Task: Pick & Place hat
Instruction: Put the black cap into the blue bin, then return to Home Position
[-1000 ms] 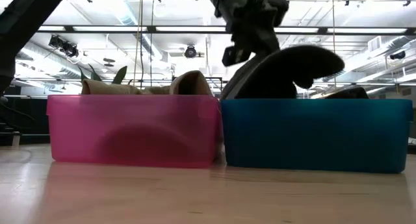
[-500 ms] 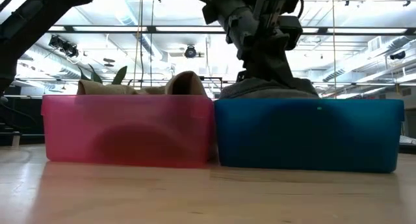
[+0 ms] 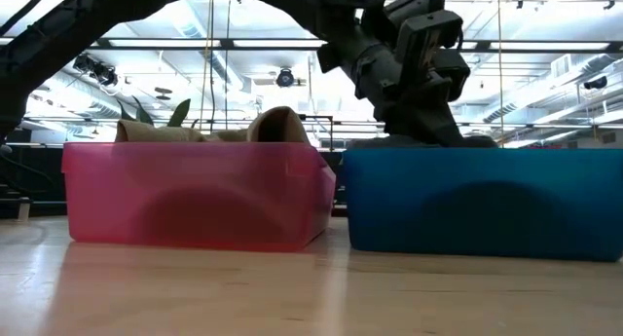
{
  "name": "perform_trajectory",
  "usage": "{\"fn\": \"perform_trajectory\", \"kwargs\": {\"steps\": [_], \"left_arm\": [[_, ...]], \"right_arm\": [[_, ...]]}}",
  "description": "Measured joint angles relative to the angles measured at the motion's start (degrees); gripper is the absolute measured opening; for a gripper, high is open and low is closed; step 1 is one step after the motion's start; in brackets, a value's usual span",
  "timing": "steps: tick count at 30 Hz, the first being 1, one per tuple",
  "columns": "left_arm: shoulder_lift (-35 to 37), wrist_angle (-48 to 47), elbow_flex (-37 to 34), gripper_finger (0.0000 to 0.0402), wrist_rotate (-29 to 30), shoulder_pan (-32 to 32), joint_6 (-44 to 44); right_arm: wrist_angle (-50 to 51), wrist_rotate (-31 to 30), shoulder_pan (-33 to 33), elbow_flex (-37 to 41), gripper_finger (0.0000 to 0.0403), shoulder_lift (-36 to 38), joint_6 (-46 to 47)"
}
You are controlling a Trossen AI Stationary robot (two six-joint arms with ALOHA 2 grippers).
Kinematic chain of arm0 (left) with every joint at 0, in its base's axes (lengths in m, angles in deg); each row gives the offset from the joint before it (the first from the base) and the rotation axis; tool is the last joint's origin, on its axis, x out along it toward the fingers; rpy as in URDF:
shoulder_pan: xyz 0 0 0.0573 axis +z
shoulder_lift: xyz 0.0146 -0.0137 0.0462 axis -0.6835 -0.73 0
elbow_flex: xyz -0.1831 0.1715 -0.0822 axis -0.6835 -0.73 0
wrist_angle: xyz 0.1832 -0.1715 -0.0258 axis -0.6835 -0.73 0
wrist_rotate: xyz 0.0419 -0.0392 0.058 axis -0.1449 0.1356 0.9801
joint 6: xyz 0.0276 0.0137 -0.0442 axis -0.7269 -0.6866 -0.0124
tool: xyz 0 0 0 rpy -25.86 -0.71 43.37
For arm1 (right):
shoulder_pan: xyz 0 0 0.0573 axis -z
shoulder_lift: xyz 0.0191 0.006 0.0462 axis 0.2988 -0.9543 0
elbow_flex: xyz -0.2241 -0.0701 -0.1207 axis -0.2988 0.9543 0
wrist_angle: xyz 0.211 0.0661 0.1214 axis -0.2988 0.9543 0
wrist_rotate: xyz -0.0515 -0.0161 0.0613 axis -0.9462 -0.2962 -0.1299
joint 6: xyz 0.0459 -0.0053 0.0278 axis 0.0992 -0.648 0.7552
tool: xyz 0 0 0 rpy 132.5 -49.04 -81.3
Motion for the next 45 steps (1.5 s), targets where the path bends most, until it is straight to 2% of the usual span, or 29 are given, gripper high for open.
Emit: {"fn": "perform_trajectory", "kwargs": {"steps": [6, 15, 21, 27, 33, 37, 41, 45], "left_arm": [[0.3, -0.4, -0.1, 0.0045, -3.4, 1.1, 1.2], [2.8, -4.1, 0.0, 0.0171, -3.9, 3.2, 1.9], [5.0, -4.4, 0.3, 0.0221, -4.8, 3.5, 2.7], [7.0, -5.1, 0.4, 0.0228, -2.3, 3.0, 3.1], [10.9, -9.2, 0.4, 0.0211, -0.4, 3.1, 4.2], [15.5, -14.1, 0.4, 0.0196, 5.8, 3.2, 2.5], [21.3, -14.4, 0.4, 0.0184, 13.9, 3.2, 2.2], [26.2, -14.4, 0.4, 0.0182, 18.3, 3.3, 2.3]], "right_arm": [[0.5, 0.0, 0.0, 0.0, 0.0111, 0.0, 0.0], [0.9, 0.0, 0.0, 0.0, 0.0111, -0.3, 0.0], [0.8, 0.0, 0.0, 0.0, 0.0111, -0.2, 0.0], [0.8, 0.1, 0.0, 0.0, 0.0111, -0.2, 0.0], [0.4, 0.4, 0.0, 0.0, 0.0111, 0.3, 0.0], [-2.2, 0.7, 0.0, 0.0, 0.0111, 1.2, 0.0], [-4.7, 0.7, 0.0, 0.0, 0.0111, 1.9, 0.0], [-5.0, 0.7, 0.0, 0.0, 0.0111, 2.0, 0.0]]}}
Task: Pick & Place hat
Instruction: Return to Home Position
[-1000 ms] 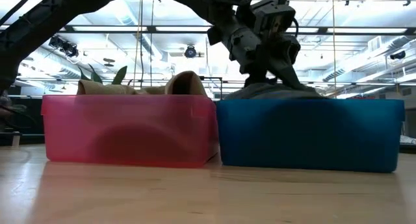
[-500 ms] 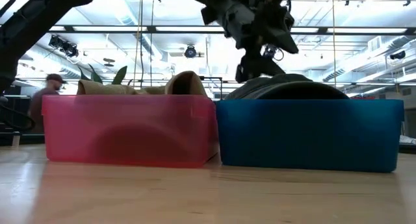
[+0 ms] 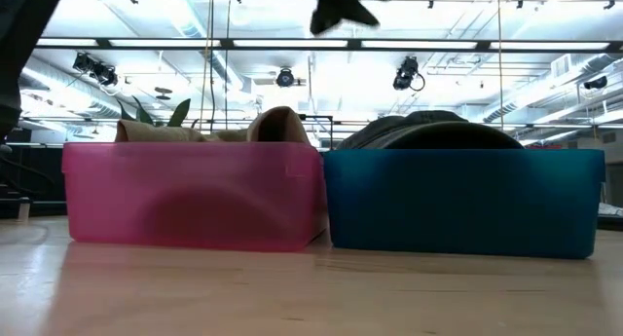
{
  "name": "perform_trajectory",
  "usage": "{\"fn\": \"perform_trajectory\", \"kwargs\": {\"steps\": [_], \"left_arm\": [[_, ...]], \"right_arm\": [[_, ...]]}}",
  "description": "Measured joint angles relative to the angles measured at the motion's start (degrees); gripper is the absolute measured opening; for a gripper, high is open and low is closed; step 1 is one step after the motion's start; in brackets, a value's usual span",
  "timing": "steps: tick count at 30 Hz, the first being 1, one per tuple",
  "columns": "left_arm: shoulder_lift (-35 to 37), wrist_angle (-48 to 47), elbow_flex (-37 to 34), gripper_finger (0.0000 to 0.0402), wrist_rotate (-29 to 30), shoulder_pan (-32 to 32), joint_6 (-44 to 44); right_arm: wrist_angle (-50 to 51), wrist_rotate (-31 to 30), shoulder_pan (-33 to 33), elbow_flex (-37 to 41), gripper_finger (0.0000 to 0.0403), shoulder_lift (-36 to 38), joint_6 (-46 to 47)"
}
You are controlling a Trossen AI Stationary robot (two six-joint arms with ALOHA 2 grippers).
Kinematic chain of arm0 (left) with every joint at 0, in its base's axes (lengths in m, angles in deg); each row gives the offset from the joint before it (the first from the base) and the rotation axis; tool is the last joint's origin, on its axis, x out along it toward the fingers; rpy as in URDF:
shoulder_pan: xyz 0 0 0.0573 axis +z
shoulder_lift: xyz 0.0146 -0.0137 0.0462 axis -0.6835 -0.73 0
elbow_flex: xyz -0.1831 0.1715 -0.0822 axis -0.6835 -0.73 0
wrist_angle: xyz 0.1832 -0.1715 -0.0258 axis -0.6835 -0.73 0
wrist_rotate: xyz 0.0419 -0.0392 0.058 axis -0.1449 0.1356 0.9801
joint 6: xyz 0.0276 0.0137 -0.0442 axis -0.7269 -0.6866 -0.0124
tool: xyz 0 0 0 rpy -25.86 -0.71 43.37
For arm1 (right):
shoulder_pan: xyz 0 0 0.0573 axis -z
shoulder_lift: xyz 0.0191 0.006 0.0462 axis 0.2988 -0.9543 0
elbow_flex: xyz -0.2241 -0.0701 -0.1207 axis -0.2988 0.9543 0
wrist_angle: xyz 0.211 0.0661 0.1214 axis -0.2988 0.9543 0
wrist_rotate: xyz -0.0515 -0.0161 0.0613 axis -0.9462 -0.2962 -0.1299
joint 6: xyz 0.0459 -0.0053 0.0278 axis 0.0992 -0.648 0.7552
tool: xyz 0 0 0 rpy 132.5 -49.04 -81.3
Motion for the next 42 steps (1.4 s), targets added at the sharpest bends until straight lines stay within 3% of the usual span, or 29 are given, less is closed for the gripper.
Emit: {"fn": "perform_trajectory", "kwargs": {"steps": [7, 14, 29, 33, 37, 42], "left_arm": [[7.6, 0.2, 0.0, 0.0182, 5.0, -0.1, 0.3], [15.2, -1.0, 0.0, 0.0183, 6.2, -1.5, -3.1], [29.3, -3.8, -2.4, 0.0183, 10.3, -4.8, -11.1], [36.6, 4.3, -11.5, 0.0183, 10.1, -4.3, -10.6], [46.8, 11.9, -26.5, 0.0183, 10.2, -4.3, -10.0], [59.2, 28.5, -46.3, 0.0183, 9.1, -5.0, -7.7]], "right_arm": [[0.1, 0.6, 0.0, 0.0, 0.0111, -0.7, 9.1], [-9.5, 10.2, -4.4, 0.0, 0.0111, -1.6, 0.0], [-15.2, -9.2, -26.3, 0.0, 0.0111, -5.0, -8.9], [-12.8, -11.9, -27.7, 0.0, 0.0111, -3.7, -10.3], [-12.0, -11.9, -28.1, 0.0, 0.0111, -1.6, -12.4], [-13.1, -11.6, -28.3, 0.7, 0.0111, 1.3, -15.1]]}}
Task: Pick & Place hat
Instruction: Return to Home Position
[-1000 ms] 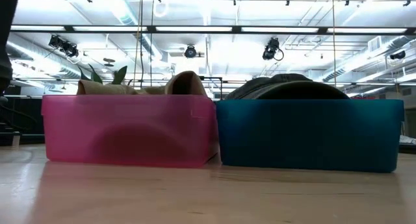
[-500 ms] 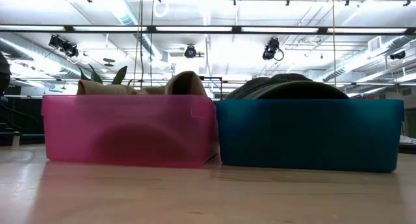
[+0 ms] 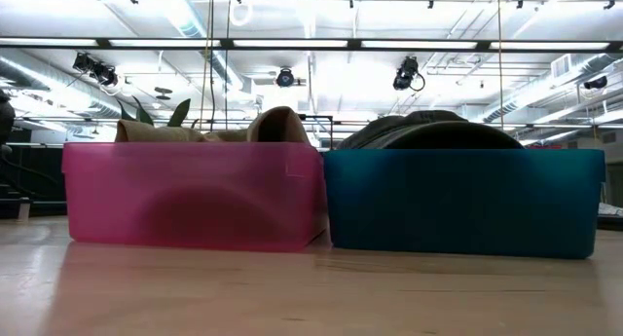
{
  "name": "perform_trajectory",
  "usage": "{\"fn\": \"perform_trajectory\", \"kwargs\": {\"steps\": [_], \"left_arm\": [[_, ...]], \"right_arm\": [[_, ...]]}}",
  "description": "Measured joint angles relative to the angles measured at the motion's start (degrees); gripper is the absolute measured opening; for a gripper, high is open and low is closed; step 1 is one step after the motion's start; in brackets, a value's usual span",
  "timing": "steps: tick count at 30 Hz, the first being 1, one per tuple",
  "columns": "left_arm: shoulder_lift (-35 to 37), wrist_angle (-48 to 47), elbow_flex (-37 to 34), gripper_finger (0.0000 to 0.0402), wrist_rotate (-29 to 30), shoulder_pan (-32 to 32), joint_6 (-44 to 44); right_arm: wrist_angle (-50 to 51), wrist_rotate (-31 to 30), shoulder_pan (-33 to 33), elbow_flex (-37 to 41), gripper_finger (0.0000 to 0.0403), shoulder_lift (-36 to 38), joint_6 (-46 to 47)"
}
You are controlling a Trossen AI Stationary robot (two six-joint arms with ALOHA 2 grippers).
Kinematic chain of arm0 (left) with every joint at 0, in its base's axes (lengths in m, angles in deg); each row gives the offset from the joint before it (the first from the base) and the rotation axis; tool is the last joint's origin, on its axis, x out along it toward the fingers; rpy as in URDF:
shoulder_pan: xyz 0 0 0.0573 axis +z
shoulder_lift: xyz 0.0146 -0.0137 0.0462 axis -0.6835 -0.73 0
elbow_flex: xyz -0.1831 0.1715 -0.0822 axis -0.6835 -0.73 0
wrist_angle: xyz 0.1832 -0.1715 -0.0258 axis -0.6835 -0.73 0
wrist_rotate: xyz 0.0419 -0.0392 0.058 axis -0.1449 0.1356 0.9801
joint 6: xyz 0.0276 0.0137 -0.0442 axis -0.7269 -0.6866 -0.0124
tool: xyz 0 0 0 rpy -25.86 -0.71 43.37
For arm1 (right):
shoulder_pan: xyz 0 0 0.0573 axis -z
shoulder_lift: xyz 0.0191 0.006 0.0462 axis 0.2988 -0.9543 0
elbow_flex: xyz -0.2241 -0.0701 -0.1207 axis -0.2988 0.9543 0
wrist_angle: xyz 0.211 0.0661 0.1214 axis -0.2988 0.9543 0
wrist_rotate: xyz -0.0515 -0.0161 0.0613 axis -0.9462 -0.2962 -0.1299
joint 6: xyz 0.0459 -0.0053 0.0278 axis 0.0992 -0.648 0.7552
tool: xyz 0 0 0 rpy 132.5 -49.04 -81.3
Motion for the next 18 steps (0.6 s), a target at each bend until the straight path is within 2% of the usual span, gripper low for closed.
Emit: {"fn": "perform_trajectory", "kwargs": {"steps": [5, 8, 15, 18], "left_arm": [[12.4, 12.1, -15.5, 0.0183, 1.1, 0.0, 2.9], [20.0, 14.5, -21.9, 0.0183, 1.4, 0.0, 3.8], [36.7, 14.6, -30.2, 0.0183, 11.6, 0.0, 4.3], [43.3, 15.0, -32.3, 0.0183, 13.2, 0.0, 3.4]], "right_arm": [[-7.2, -0.1, 0.0, 8.8, 0.0111, 6.7, -0.6], [-15.7, 0.0, 0.0, 16.7, 0.0111, 10.8, -0.1], [-36.1, 0.1, 0.0, 35.5, 0.0111, 18.5, 1.1], [-46.3, 0.4, 0.0, 43.4, 0.0111, 22.7, 1.0]]}}
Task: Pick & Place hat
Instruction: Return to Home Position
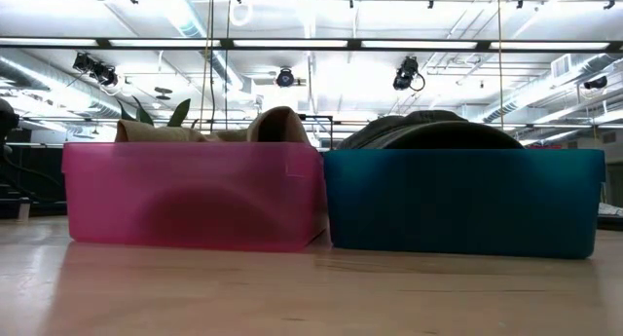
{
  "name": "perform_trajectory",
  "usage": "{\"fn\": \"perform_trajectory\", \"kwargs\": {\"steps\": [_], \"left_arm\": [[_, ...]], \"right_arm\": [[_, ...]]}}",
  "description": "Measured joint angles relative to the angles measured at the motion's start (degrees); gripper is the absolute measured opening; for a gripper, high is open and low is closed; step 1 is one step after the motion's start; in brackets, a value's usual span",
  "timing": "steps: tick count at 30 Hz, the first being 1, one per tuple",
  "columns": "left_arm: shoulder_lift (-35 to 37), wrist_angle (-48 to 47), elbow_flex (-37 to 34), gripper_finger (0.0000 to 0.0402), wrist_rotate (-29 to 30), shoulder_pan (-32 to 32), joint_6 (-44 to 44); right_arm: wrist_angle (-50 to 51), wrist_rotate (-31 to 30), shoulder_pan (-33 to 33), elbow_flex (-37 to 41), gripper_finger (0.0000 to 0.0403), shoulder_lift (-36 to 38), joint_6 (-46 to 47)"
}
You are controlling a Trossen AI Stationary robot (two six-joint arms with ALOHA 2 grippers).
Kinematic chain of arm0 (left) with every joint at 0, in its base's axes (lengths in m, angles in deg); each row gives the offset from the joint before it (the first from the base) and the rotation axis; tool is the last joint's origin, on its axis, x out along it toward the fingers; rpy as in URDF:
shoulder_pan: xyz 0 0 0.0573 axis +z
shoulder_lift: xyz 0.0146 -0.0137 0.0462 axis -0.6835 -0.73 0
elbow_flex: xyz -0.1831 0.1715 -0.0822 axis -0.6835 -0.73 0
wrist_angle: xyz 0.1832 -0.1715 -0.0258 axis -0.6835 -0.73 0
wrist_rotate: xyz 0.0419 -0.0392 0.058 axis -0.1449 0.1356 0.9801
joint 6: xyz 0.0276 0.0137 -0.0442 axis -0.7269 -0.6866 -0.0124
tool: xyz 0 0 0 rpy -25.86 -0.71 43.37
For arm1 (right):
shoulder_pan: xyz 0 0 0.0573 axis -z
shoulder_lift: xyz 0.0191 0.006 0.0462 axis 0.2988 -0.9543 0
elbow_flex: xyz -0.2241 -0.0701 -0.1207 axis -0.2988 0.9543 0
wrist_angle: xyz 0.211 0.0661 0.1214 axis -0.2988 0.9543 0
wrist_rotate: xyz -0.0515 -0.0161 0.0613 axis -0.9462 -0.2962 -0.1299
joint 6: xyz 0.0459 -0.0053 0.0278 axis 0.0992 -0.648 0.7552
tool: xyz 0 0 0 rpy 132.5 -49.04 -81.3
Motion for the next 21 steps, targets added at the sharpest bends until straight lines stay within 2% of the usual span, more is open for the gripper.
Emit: {"fn": "perform_trajectory", "kwargs": {"steps": [4, 7, 9, 12, 15, 21], "left_arm": [[6.8, -0.1, -2.5, 0.0183, 0.2, 0.0, -0.2], [6.6, 1.0, -3.3, 0.0183, 0.1, 0.1, -0.7], [5.8, 5.3, -3.7, 0.0183, 0.1, 0.1, -1.2], [6.6, 9.2, -6.8, 0.0183, -0.6, 0.2, -1.2], [6.7, 17.9, -10.7, 0.0183, -1.9, 0.2, -1.0], [6.6, 27.3, -18.0, 0.0183, -4.6, 0.2, 0.3]], "right_arm": [[-12.9, 0.1, 0.0, 9.8, 0.0111, 5.9, 0.1], [-20.6, 0.1, 0.0, 16.2, 0.0111, 9.7, -0.5], [-25.1, 0.1, 0.0, 19.6, 0.0111, 12.2, -0.8], [-28.9, 0.1, 0.0, 24.1, 0.0111, 15.0, -0.6], [-31.1, 0.1, 0.0, 27.7, 0.0111, 17.8, 1.0], [-32.2, 0.1, 0.0, 32.3, 0.0111, 21.2, 3.3]]}}
